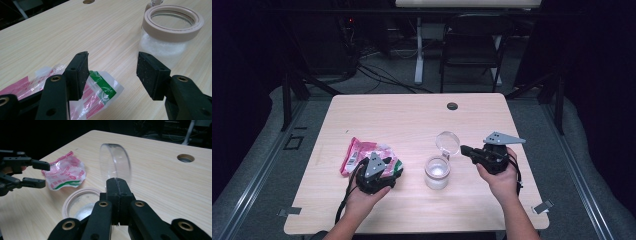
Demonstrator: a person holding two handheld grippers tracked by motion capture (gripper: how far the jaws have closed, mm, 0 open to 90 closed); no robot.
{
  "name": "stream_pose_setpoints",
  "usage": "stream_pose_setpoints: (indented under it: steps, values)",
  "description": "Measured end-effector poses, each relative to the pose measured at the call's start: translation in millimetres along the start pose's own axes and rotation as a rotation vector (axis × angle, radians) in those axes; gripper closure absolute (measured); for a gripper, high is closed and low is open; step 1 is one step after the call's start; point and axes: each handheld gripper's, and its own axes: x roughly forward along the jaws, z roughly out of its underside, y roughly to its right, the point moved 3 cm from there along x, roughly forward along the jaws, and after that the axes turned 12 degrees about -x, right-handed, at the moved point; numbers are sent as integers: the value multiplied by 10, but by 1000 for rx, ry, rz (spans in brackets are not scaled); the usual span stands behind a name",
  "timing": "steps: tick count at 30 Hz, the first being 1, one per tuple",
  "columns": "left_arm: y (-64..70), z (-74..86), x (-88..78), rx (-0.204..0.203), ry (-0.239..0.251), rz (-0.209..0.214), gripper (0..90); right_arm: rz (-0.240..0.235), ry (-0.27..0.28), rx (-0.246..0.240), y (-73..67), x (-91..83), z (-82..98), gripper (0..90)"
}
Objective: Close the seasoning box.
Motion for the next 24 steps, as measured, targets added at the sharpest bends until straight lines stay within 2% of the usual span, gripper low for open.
stream_pose_setpoints:
  steps: [7,15,24]
  values:
    - [-48,6,-81,-26,26,-13,432,35,6,46,150,-11,27,900]
    - [-11,7,-133,-24,43,-8,421,55,-11,36,203,75,50,900]
    - [-6,46,-163,-7,32,-23,438,64,-15,50,278,149,82,900]
